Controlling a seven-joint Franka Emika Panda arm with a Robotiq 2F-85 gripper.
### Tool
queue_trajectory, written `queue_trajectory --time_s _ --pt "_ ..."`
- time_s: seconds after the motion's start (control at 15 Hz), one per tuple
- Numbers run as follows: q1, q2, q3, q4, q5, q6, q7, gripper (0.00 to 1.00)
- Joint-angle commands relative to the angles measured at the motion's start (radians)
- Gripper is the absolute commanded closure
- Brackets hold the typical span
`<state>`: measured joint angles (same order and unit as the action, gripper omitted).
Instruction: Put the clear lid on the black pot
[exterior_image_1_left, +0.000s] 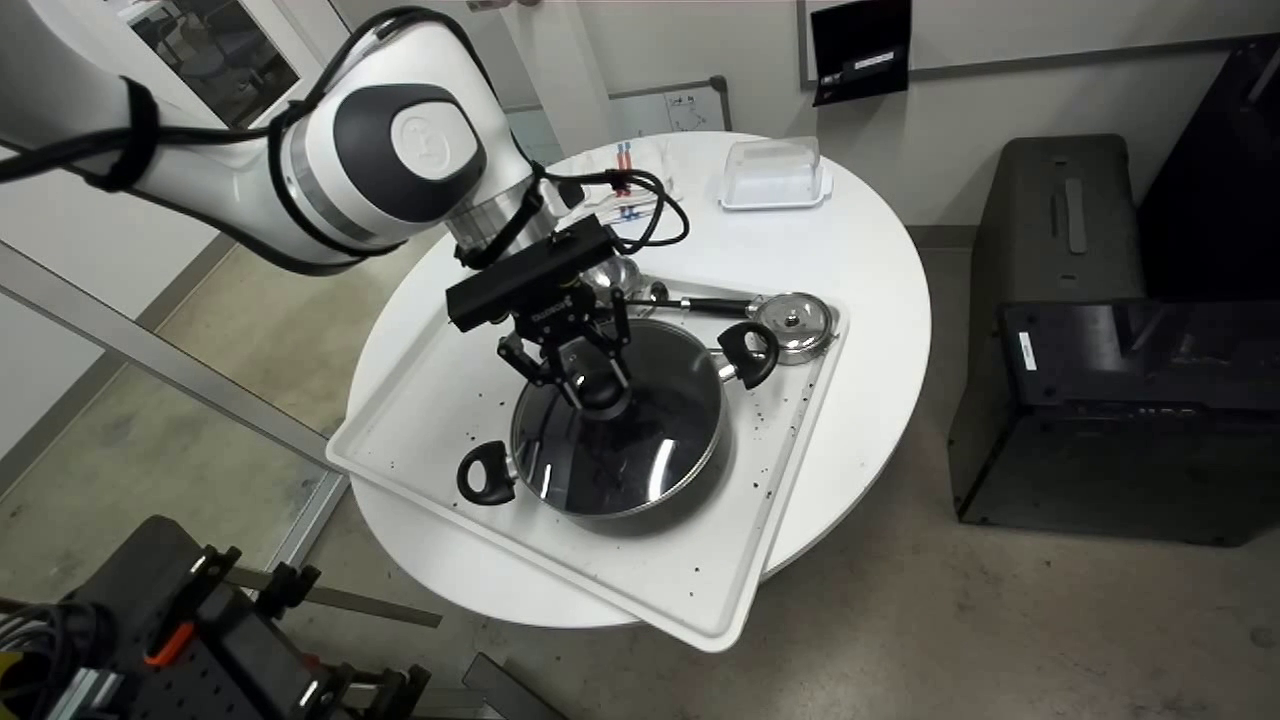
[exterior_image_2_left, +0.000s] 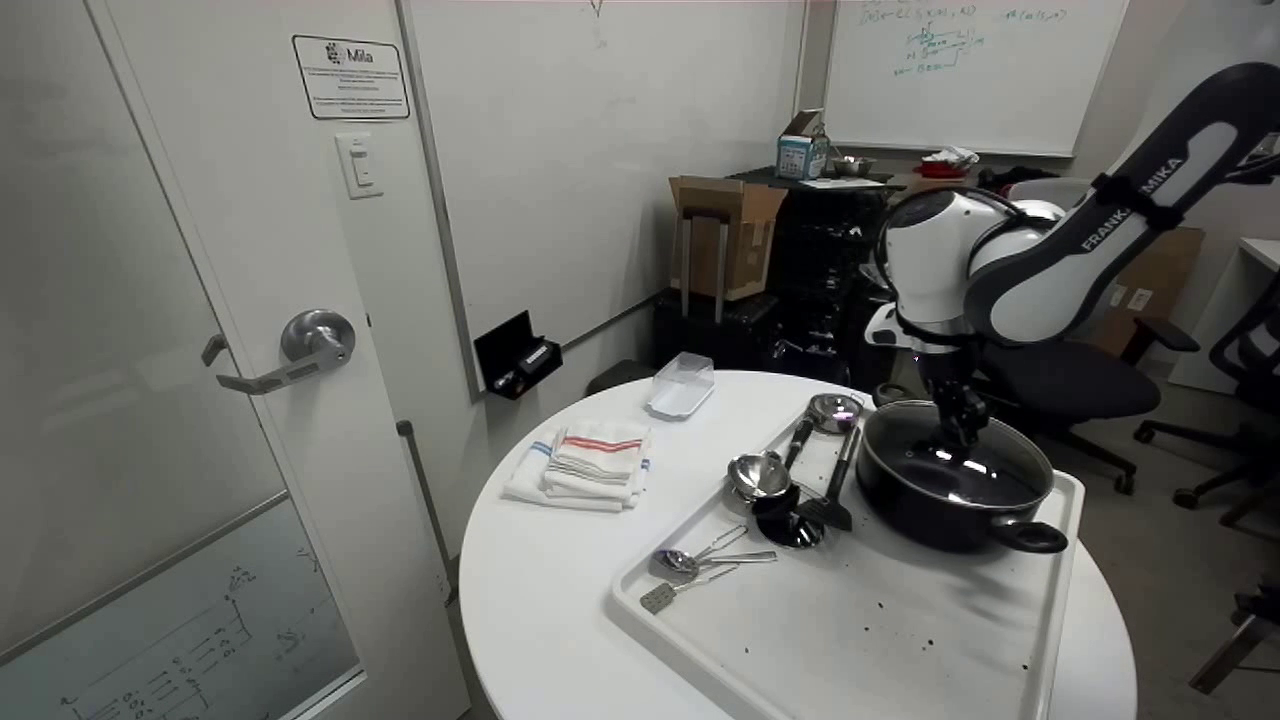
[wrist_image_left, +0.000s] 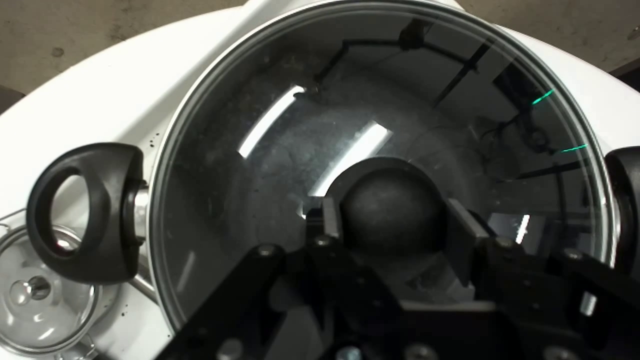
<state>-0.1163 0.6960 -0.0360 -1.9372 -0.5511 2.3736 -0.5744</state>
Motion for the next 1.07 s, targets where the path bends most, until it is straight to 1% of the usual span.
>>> queue_trajectory --time_s 0.0,0.07,0.13,0.2,0.33,0.4,0.53,1.0 --pt "0.011 -0.007 0.001 0.001 0.010 -0.013 -0.018 0.74" --pt "0.010 -0.008 0.001 0.001 0.011 -0.013 -0.018 0.74" --pt "0.009 -0.008 0.002 0.001 0.013 -0.015 -0.020 0.24" --pt "0.008 -0.009 0.003 0.001 0.015 -0.015 -0.020 0.23" --pt "0.006 -0.012 0.005 0.001 0.016 -0.014 -0.022 0.10" --pt "0.006 -0.014 0.006 0.000 0.018 -0.014 -0.023 0.02" --pt "0.005 -0.018 0.010 -0.002 0.019 -0.014 -0.025 0.00" --pt "0.007 -0.061 0.018 -0.015 0.028 -0.032 -0.024 0.00"
